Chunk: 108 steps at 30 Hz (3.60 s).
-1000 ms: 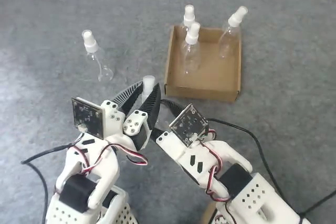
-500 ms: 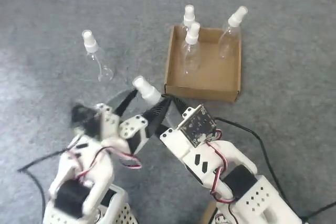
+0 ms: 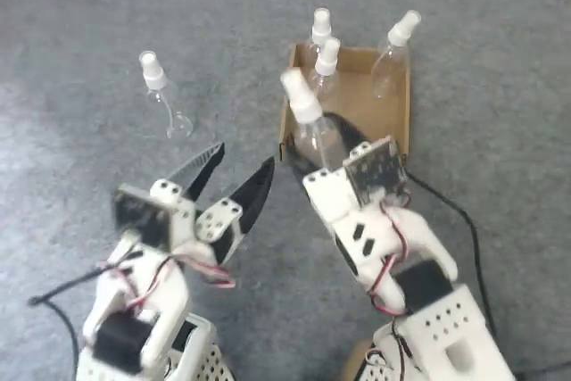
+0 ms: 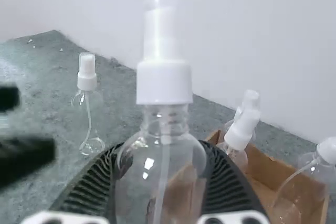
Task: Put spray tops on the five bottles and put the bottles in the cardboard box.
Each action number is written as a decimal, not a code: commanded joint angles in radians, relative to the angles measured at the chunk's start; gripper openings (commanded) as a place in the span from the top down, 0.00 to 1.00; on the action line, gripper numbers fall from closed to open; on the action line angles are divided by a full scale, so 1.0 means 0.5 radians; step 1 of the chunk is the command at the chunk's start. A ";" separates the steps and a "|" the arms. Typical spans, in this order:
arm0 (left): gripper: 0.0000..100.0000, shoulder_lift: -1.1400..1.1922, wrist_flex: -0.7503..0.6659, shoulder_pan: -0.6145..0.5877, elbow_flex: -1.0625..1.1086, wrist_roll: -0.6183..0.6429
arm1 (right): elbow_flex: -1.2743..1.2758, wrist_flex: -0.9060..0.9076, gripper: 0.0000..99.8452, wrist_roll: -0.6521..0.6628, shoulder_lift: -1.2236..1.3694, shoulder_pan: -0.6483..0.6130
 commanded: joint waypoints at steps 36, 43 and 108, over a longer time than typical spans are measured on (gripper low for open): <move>0.74 0.334 -0.516 0.049 0.259 -0.123 | -1.817 1.152 0.99 -0.184 1.057 -0.354; 0.74 0.334 -0.512 0.052 0.262 -0.123 | -1.660 1.131 0.99 -0.043 0.916 -0.201; 0.74 0.319 -0.525 0.064 0.305 -0.123 | -1.040 -1.297 0.99 -0.058 2.601 0.864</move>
